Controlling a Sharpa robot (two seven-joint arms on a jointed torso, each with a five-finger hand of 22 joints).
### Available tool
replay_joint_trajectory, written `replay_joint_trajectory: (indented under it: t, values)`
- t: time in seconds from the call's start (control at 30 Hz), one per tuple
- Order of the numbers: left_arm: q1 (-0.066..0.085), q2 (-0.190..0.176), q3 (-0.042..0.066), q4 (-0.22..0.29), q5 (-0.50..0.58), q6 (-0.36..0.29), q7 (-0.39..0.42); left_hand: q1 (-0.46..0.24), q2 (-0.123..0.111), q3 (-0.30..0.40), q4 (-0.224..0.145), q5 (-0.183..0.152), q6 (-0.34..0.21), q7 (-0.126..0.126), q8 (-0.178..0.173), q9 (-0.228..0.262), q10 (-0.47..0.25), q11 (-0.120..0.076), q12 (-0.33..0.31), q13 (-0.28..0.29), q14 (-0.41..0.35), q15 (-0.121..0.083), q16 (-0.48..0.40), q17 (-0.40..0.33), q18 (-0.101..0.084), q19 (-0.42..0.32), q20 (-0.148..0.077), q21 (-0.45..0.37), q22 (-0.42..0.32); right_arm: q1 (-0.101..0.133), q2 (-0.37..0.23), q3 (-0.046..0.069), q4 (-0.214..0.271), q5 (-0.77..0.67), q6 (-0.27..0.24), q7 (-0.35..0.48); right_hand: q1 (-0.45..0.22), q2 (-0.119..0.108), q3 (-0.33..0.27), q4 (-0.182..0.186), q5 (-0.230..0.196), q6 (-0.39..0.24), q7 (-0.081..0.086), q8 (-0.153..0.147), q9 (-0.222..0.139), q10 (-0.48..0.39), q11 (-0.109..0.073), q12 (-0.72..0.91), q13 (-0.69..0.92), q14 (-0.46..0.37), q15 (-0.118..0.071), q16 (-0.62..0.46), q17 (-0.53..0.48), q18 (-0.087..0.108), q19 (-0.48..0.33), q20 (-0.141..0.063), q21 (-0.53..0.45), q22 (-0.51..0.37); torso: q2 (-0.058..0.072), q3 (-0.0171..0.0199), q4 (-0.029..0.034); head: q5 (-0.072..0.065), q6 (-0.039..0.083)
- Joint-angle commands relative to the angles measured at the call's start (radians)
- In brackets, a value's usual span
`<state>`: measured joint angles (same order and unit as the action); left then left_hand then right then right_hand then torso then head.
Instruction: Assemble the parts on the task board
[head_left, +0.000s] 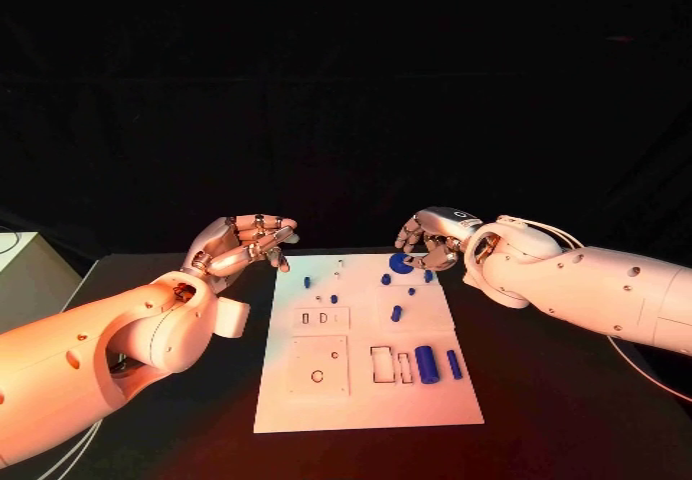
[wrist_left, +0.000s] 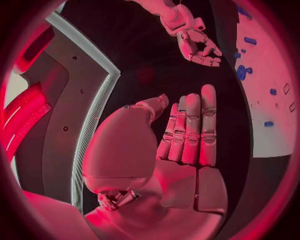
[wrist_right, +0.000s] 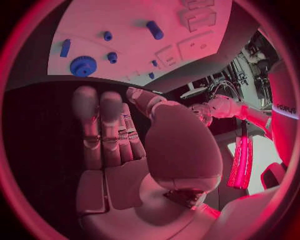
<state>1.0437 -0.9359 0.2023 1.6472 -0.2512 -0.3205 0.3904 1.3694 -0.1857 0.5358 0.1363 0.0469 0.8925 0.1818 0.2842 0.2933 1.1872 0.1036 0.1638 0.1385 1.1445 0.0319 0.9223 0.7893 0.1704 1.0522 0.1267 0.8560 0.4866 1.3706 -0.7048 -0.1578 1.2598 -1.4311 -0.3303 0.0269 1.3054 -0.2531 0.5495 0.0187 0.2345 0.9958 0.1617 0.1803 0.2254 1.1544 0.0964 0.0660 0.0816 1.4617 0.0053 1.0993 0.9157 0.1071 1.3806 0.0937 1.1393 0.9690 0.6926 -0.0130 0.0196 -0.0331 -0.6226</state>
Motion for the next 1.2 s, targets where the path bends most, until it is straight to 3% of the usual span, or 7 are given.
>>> replay_joint_trajectory:
  t: [0.03, 0.13, 0.27, 0.43, 0.8, 1.03, 1.2]
  values:
    - [0.0, -0.006, 0.005, 0.021, -0.032, 0.033, -0.016, -0.014, 0.001, 0.002, -0.007, 0.003, 0.0, -0.003, -0.006, 0.003, 0.003, 0.0, 0.01, 0.011, 0.02, 0.001, 0.045, 0.045, 0.006, 0.012, -0.001, 0.054, 0.056, 0.002, 0.009, 0.0, 0.005, -0.168, 0.055, -0.105, 0.0, -0.011, -0.008, 0.01, 0.005, -0.005, -0.005, -0.006, 0.008, -0.016, -0.001, -0.003, 0.005, 0.034, 0.001, 0.081, 0.072, -0.016, 0.023, 0.002, 0.064, 0.083, 0.026, -0.0029, 0.0068, -0.008, 0.007]
    - [0.0, -0.009, 0.012, 0.034, -0.032, 0.03, -0.021, -0.019, 0.0, 0.003, -0.01, 0.003, -0.003, -0.003, -0.008, 0.005, -0.002, 0.0, 0.014, 0.02, 0.019, 0.001, 0.06, 0.059, -0.002, 0.032, -0.001, 0.104, 0.115, 0.003, 0.02, 0.0, 0.001, -0.195, 0.064, -0.128, -0.001, -0.013, -0.017, 0.014, 0.007, -0.01, -0.007, -0.008, 0.014, -0.026, -0.001, -0.003, 0.009, 0.035, 0.002, 0.115, 0.103, -0.021, 0.033, 0.003, 0.091, 0.117, 0.034, -0.0042, 0.0119, -0.012, 0.011]
    - [0.0, -0.009, 0.022, 0.045, -0.029, 0.028, -0.026, -0.026, -0.003, 0.007, -0.013, 0.003, -0.006, 0.0, -0.008, 0.008, -0.033, 0.006, 0.008, 0.025, -0.033, 0.007, 0.023, 0.022, -0.002, 0.022, 0.003, 0.125, 0.13, 0.003, 0.035, 0.0, -0.014, -0.216, 0.071, -0.147, -0.003, -0.014, -0.028, 0.019, 0.008, -0.015, -0.009, -0.01, 0.018, -0.034, -0.003, -0.003, 0.013, 0.036, 0.001, 0.141, 0.126, -0.025, 0.043, 0.003, 0.114, 0.148, 0.045, -0.0054, 0.0194, -0.021, 0.016]
    - [0.0, -0.012, 0.028, 0.053, -0.028, 0.026, -0.03, -0.028, -0.004, 0.008, -0.014, 0.003, -0.009, 0.001, -0.009, 0.009, -0.04, 0.008, 0.006, 0.027, -0.041, 0.009, 0.019, 0.019, -0.002, 0.018, 0.005, 0.13, 0.133, 0.001, 0.049, -0.001, -0.03, -0.228, 0.074, -0.164, -0.005, -0.016, -0.043, 0.024, 0.011, -0.025, -0.012, -0.015, 0.02, -0.042, -0.006, -0.003, 0.017, 0.032, -0.003, 0.152, 0.133, -0.026, 0.044, 0.006, 0.12, 0.157, 0.053, -0.0084, 0.0252, -0.024, 0.011]
    - [0.0, -0.019, 0.031, 0.061, -0.029, 0.029, -0.035, -0.031, -0.004, 0.012, -0.016, 0.003, -0.016, 0.004, -0.012, 0.01, -0.051, 0.011, 0.003, 0.028, -0.049, 0.011, 0.017, 0.017, -0.001, 0.011, 0.007, 0.136, 0.136, -0.002, 0.067, -0.001, -0.048, -0.231, 0.086, -0.174, 0.003, -0.001, -0.045, 0.032, 0.016, -0.005, -0.014, -0.003, 0.033, -0.032, -0.007, 0.001, 0.028, 0.031, -0.004, 0.176, 0.149, -0.031, 0.056, 0.005, 0.148, 0.194, 0.067, -0.0095, 0.0302, -0.025, 0.013]
    - [0.0, -0.024, 0.033, 0.071, -0.029, 0.03, -0.035, -0.033, -0.004, 0.014, -0.017, 0.003, -0.02, 0.006, -0.014, 0.01, -0.059, 0.014, 0.001, 0.029, -0.053, 0.013, 0.015, 0.017, -0.001, 0.006, 0.009, 0.139, 0.137, -0.009, 0.075, -0.002, -0.056, -0.231, 0.1, -0.176, 0.011, 0.001, -0.033, 0.032, 0.014, 0.014, -0.012, 0.007, 0.043, -0.019, -0.006, 0.003, 0.037, 0.03, -0.003, 0.19, 0.159, -0.035, 0.064, 0.006, 0.167, 0.221, 0.075, -0.0135, 0.0348, -0.027, 0.01]
    - [0.0, -0.029, 0.034, 0.076, -0.029, 0.031, -0.036, -0.033, -0.004, 0.015, -0.017, 0.003, -0.021, 0.006, -0.014, 0.01, -0.061, 0.014, 0.0, 0.029, -0.054, 0.014, 0.015, 0.016, -0.001, 0.005, 0.01, 0.14, 0.138, -0.011, 0.078, -0.002, -0.054, -0.232, 0.109, -0.178, 0.013, 0.001, -0.022, 0.033, 0.013, 0.027, -0.013, 0.014, 0.051, -0.005, -0.007, 0.007, 0.045, 0.03, -0.004, 0.199, 0.164, -0.04, 0.072, 0.006, 0.187, 0.249, 0.08, -0.0136, 0.0351, -0.03, 0.008]
